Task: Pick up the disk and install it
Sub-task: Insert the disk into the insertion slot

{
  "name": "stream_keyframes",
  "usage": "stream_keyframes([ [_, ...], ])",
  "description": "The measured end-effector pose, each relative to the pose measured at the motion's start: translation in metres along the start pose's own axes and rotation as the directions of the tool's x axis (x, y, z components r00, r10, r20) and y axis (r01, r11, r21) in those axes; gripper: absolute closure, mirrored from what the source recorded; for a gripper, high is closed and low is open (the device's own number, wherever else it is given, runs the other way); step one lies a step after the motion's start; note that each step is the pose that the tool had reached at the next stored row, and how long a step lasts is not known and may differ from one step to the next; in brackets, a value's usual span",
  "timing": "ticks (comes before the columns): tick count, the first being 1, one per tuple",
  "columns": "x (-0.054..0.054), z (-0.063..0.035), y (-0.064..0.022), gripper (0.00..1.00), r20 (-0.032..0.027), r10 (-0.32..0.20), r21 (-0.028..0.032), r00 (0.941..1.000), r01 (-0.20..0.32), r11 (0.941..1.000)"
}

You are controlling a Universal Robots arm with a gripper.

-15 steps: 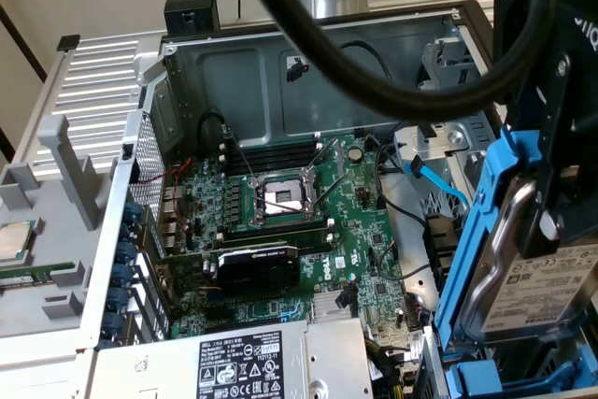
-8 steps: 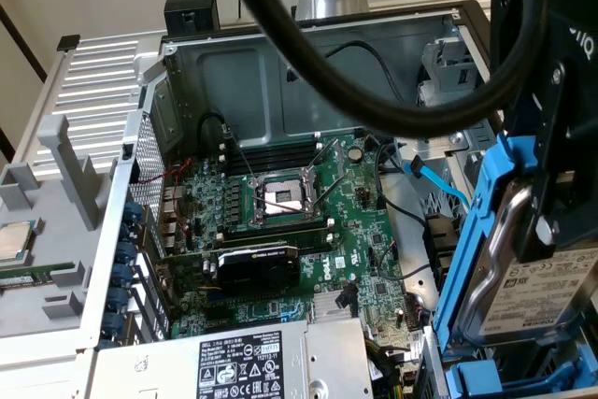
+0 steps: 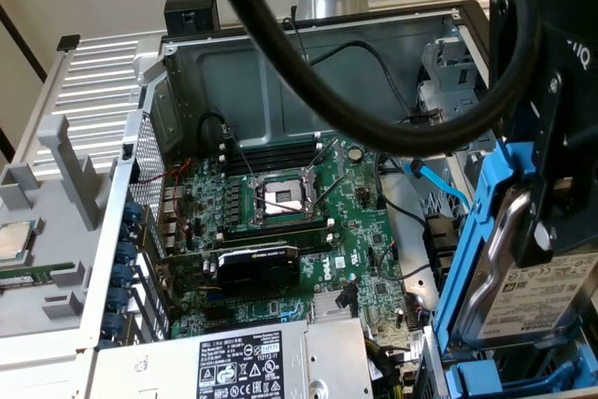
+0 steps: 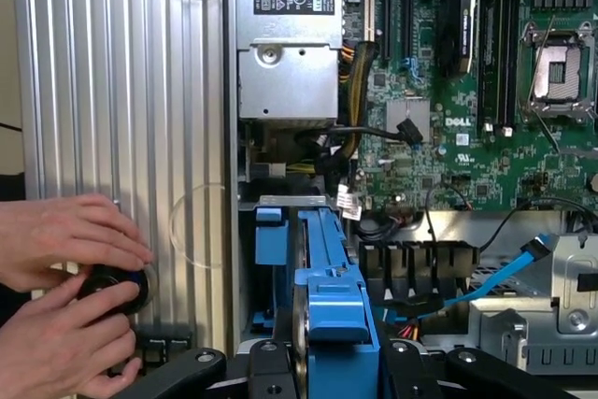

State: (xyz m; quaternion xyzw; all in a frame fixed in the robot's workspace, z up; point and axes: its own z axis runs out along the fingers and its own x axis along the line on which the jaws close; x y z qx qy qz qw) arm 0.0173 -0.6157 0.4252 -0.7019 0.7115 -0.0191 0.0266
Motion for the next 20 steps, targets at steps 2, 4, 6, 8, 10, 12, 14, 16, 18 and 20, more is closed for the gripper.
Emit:
stream_keyframes([
  [2,0.0,0.0016,0.0001,0.63,0.0001,0.0,0.0006,1.0,0.0,1.0],
  [4,0.0,0.003,0.0002,0.63,0.0001,0.0,0.0014,1.0,0.0,1.0],
  [6,0.0,0.0044,0.0003,0.63,0.0,0.0,0.0022,1.0,0.0,1.0],
  [8,0.0,0.005,0.0003,0.63,0.0,0.0,0.0031,1.0,0.0,1.0],
  [10,0.0,0.0054,0.0003,0.62,0.0001,0.0,0.004,1.0,0.0,1.0],
  [12,0.0,0.0056,0.0004,0.55,0.0002,0.0,0.0051,1.0,0.0,1.0],
  [14,0.0,0.0056,0.0004,0.55,0.0002,0.0,0.0059,1.0,0.0,1.0],
  [16,0.0,0.0057,0.0004,0.55,0.0003,0.0,0.0061,1.0,0.0,1.0],
  [18,0.0,0.0057,0.0004,0.55,0.0003,0.0,0.0062,1.0,0.0,1.0],
  [20,-0.0001,0.0056,0.0004,0.55,0.0002,0.0,0.0064,1.0,0.0,1.0],
])
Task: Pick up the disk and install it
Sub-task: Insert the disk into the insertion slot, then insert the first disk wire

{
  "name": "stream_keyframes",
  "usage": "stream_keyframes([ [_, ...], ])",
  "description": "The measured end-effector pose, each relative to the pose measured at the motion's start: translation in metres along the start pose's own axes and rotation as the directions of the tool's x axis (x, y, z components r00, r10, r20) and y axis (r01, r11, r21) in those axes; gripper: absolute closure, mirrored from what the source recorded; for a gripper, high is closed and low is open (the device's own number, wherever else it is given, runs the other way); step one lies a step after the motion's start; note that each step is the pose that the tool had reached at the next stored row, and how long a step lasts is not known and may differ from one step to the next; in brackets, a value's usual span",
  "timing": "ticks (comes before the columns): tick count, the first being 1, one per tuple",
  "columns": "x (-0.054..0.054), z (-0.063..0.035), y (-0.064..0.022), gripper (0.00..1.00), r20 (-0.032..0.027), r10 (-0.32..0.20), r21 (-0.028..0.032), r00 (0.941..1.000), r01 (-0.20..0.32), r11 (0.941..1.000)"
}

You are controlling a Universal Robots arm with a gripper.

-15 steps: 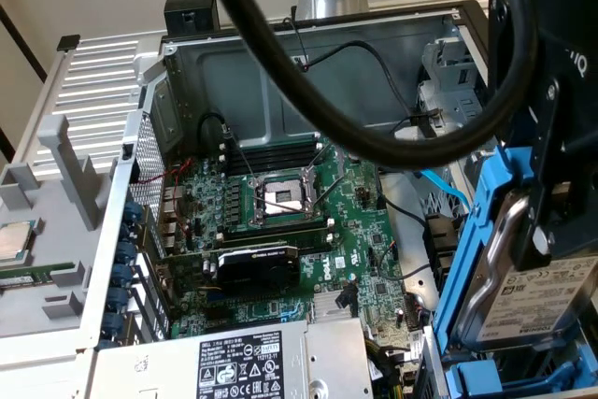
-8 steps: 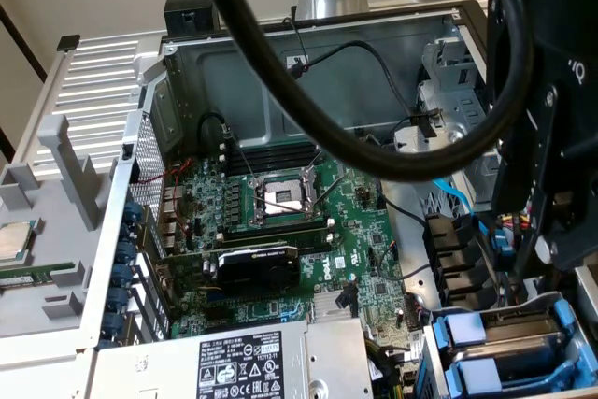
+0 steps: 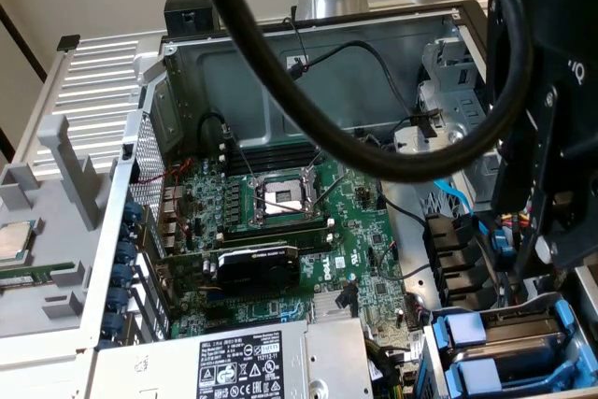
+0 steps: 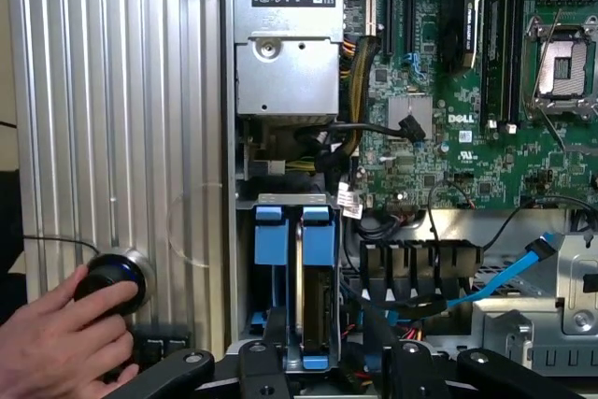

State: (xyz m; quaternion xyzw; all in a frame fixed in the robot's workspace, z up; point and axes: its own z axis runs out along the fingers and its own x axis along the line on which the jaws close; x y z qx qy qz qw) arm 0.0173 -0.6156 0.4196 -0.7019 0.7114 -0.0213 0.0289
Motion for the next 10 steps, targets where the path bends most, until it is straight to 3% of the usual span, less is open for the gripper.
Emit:
stream_keyframes([
  [6,-0.0002,0.0001,-0.0003,0.55,0.0002,-0.001,0.0001,1.0,0.001,1.0],
  [10,-0.0008,0.0004,-0.0053,0.55,0.0005,-0.008,0.0002,1.0,0.008,1.0],
])
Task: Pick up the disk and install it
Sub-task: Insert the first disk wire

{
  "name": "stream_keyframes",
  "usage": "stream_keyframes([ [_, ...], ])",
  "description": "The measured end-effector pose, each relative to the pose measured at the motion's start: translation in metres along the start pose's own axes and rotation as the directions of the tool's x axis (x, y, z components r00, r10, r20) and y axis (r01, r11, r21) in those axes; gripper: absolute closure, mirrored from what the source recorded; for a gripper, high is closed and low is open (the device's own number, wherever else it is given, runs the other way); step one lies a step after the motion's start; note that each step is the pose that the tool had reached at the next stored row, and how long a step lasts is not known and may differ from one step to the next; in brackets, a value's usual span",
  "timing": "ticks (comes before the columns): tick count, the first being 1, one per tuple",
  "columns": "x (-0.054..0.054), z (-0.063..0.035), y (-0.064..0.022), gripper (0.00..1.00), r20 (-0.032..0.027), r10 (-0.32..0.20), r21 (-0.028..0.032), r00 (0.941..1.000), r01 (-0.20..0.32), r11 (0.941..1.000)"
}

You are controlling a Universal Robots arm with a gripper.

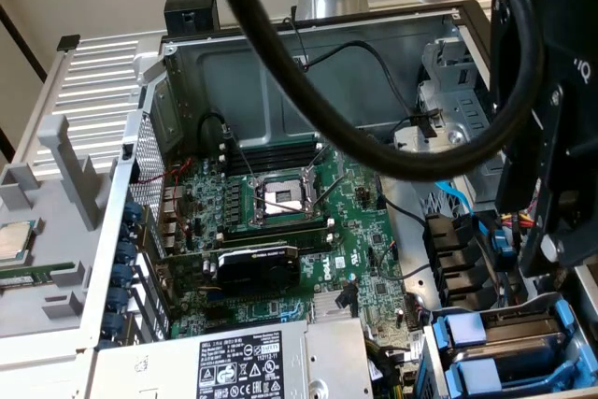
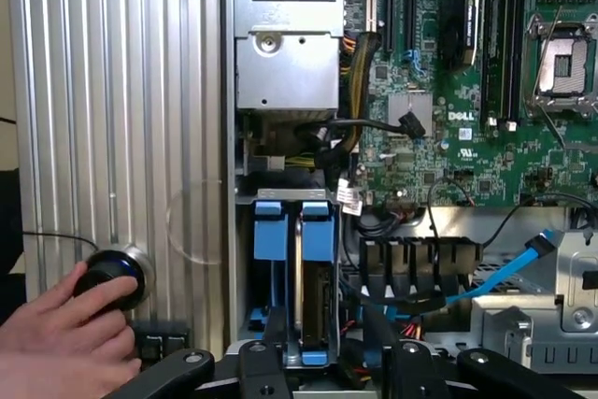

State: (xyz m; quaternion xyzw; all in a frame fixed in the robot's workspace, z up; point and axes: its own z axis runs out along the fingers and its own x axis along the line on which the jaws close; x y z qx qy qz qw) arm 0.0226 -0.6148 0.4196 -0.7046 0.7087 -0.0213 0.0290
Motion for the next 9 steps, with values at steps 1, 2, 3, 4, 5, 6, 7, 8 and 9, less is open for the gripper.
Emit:
stream_keyframes([
  [1,-0.001,0.0001,-0.0008,0.55,-0.0006,-0.001,0.0018,1.0,0.001,1.0],
  [2,-0.001,0.0002,-0.002,0.55,-0.0012,-0.001,0.0039,1.0,0.001,1.0],
  [3,-0.002,0.0003,-0.004,0.55,-0.0017,-0.002,0.005,1.0,0.002,1.0],
  [4,-0.003,0.0004,-0.0057,0.55,-0.0024,-0.002,0.006,1.0,0.002,1.0],
  [5,-0.004,0.0005,-0.0077,0.55,-0.0038,-0.002,0.0066,1.0,0.002,1.0],
  [6,-0.005,0.0007,-0.0107,0.55,-0.0045,-0.002,0.0067,1.0,0.002,1.0],
  [7,-0.006,0.0011,-0.0141,0.55,-0.0049,-0.002,0.007,1.0,0.002,1.0],
  [8,-0.006,0.0013,-0.0176,0.55,-0.0056,-0.002,0.0072,1.0,0.002,1.0],
  [9,-0.007,0.0017,-0.0221,0.55,-0.0061,-0.002,0.0072,1.0,0.002,1.0],
])
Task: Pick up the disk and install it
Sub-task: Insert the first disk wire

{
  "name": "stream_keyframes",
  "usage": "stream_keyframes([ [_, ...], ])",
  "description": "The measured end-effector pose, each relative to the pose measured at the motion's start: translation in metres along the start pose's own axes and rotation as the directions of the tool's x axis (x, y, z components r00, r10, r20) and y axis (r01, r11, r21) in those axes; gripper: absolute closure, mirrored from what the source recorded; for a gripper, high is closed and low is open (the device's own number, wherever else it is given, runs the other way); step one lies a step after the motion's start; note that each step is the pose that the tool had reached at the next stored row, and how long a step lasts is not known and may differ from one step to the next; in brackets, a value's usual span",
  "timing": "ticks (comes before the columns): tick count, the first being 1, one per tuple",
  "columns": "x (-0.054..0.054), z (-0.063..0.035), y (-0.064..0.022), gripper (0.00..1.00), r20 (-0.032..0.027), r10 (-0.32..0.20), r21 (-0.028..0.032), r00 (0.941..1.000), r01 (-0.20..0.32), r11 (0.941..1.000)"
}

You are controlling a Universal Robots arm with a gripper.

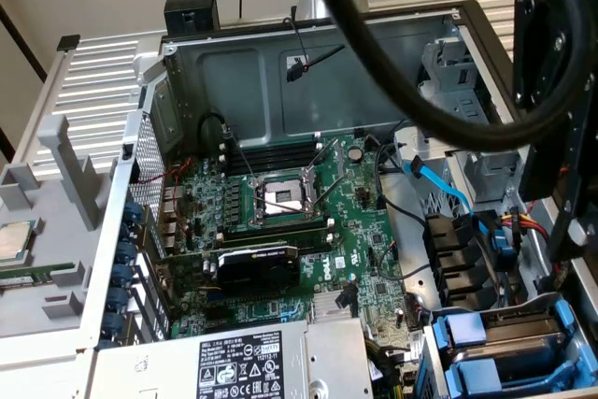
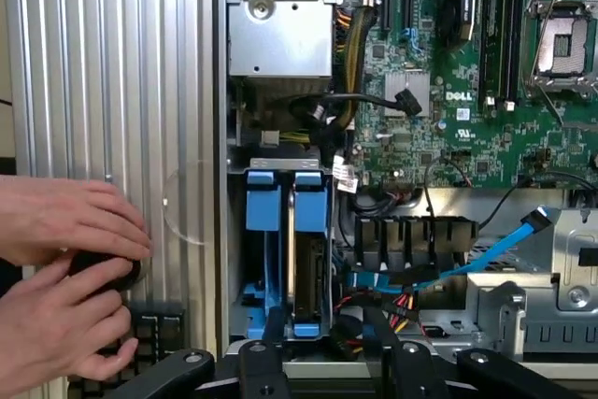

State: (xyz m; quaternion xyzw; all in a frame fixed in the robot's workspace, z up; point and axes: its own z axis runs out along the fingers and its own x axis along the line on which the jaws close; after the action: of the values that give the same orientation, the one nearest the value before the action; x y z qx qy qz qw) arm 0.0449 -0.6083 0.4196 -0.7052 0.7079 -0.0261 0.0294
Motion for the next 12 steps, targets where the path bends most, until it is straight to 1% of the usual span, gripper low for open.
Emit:
stream_keyframes([
  [4,-0.003,0.0012,-0.0146,0.55,-0.0017,0.0,0.0014,1.0,0.0,1.0],
  [6,-0.005,0.0017,-0.0195,0.55,-0.0026,0.0,0.0031,1.0,0.0,1.0],
  [7,-0.006,0.002,-0.0212,0.53,-0.0027,0.001,0.0039,1.0,-0.001,1.0],
  [9,-0.008,0.0029,-0.0236,0.53,-0.003,0.004,0.0042,1.0,-0.004,1.0],
  [10,-0.008,0.0035,-0.0243,0.47,-0.0031,0.007,0.0042,1.0,-0.007,1.0],
  [12,-0.008,0.0045,-0.0248,0.47,-0.0041,0.019,0.0043,0.9998,-0.019,0.9998],
])
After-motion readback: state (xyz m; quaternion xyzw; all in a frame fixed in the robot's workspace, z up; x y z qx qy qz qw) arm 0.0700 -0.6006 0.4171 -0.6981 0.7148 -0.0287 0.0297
